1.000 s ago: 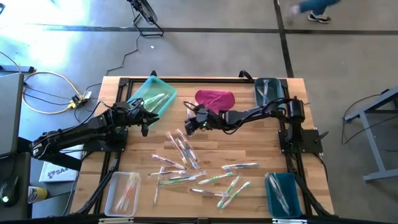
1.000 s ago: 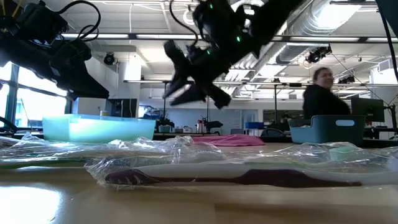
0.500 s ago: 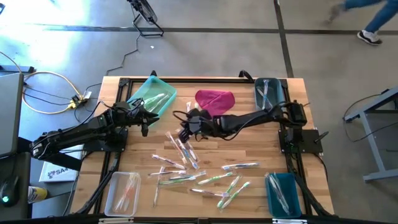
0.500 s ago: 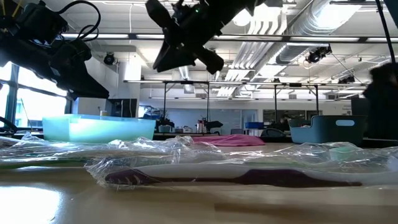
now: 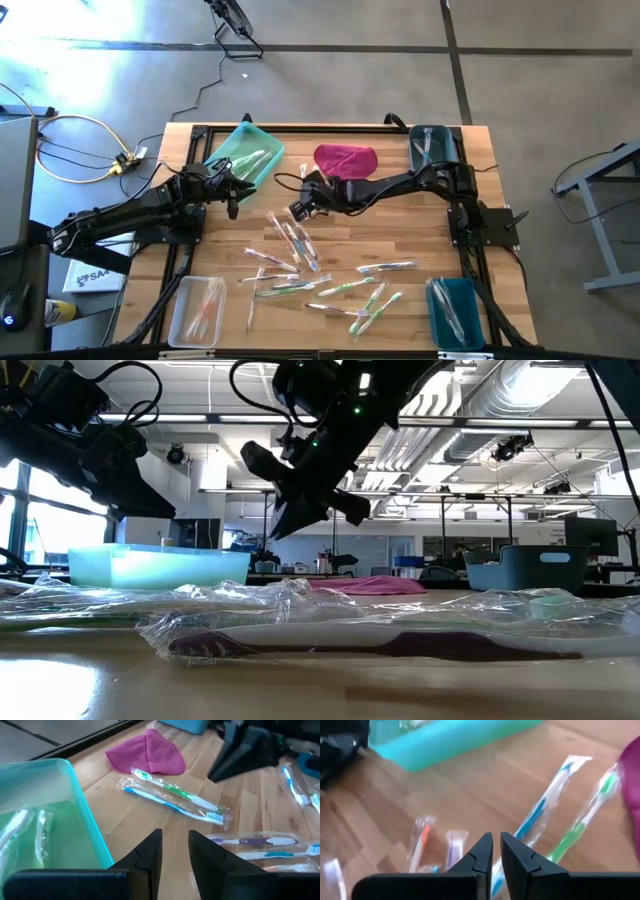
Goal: Pick & Place Toothbrushes
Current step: Put the blue toothbrush to the light blue bin
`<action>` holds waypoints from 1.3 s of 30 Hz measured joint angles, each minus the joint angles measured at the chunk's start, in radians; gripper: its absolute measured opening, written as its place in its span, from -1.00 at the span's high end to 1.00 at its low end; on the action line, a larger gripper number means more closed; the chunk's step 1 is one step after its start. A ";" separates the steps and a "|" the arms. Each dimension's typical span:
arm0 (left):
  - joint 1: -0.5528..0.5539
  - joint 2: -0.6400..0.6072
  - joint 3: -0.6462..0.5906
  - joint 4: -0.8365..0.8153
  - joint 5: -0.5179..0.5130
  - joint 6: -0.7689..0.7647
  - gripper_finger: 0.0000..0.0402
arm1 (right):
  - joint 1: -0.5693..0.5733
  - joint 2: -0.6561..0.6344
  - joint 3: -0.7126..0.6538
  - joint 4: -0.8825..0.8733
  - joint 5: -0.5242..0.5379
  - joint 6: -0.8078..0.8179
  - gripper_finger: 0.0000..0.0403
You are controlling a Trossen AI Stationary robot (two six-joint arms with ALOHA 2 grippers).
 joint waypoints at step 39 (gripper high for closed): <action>0.000 0.000 0.000 0.001 0.000 0.008 0.54 | -0.013 0.051 0.001 0.075 -0.012 -0.048 0.38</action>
